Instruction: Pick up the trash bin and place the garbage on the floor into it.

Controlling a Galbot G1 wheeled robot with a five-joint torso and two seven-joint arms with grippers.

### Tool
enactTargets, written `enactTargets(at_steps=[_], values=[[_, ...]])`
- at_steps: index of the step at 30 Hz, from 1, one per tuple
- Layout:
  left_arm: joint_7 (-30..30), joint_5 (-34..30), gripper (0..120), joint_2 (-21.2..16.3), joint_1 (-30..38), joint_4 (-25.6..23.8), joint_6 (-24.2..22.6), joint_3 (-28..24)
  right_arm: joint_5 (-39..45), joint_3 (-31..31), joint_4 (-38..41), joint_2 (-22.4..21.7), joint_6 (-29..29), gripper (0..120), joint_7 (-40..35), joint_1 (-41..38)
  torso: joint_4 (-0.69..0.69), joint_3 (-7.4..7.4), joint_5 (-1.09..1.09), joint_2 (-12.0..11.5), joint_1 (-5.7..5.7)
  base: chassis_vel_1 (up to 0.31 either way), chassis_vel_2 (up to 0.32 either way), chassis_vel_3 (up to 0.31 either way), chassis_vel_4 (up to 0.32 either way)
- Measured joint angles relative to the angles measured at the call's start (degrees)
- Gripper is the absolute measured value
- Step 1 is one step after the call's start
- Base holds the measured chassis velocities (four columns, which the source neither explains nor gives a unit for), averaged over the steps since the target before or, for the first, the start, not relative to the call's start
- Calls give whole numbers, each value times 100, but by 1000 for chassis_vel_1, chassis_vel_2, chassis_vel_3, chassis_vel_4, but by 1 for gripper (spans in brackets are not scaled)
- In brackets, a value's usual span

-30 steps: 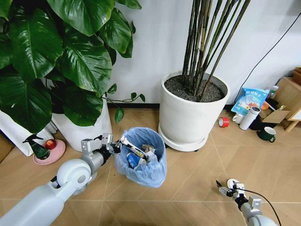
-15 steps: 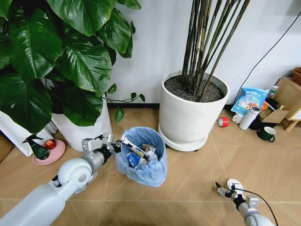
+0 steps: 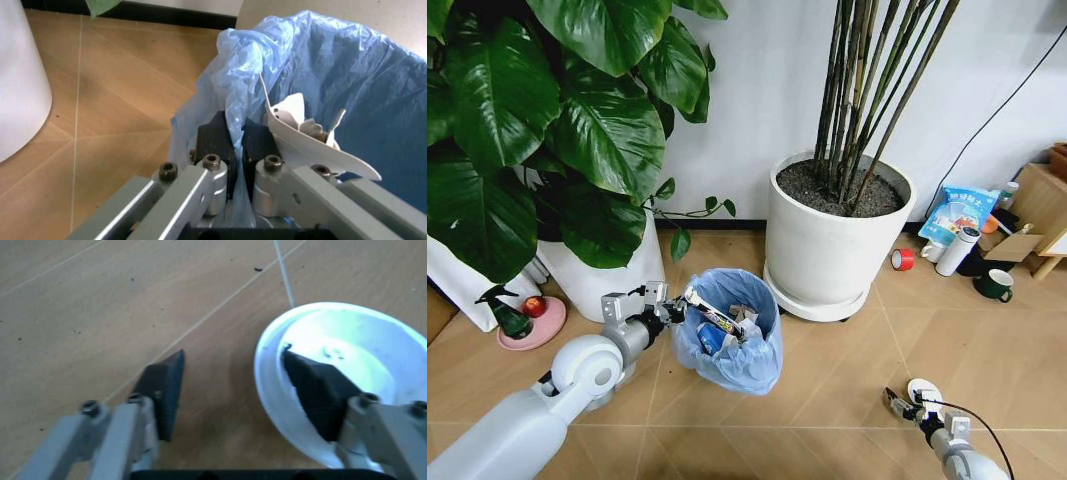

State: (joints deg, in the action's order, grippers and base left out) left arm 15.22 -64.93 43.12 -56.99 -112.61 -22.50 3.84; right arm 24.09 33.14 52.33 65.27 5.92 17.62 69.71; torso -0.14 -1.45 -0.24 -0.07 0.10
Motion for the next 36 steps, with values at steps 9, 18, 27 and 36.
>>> enactTargets(at_steps=[9,18,27,36], values=[[9,-10,0,1,5,2,0,9,-18,23,-20,-54,-72,21,-16,24,2,0,5,0,0,0,0,0,0],[13,-16,0,-3,15,6,0,10,5,61,51,-101,-135,0,12,139,3,-1,8,0,0,0,0,0,0],[-3,-17,0,-27,30,30,1,4,148,108,382,-263,-228,0,65,453,1,-2,13,-2,1,0,0,0,0],[-35,-42,0,-113,102,69,4,-113,427,166,1550,-660,-261,0,189,1006,0,-2,12,-3,1,0,0,0,0]])
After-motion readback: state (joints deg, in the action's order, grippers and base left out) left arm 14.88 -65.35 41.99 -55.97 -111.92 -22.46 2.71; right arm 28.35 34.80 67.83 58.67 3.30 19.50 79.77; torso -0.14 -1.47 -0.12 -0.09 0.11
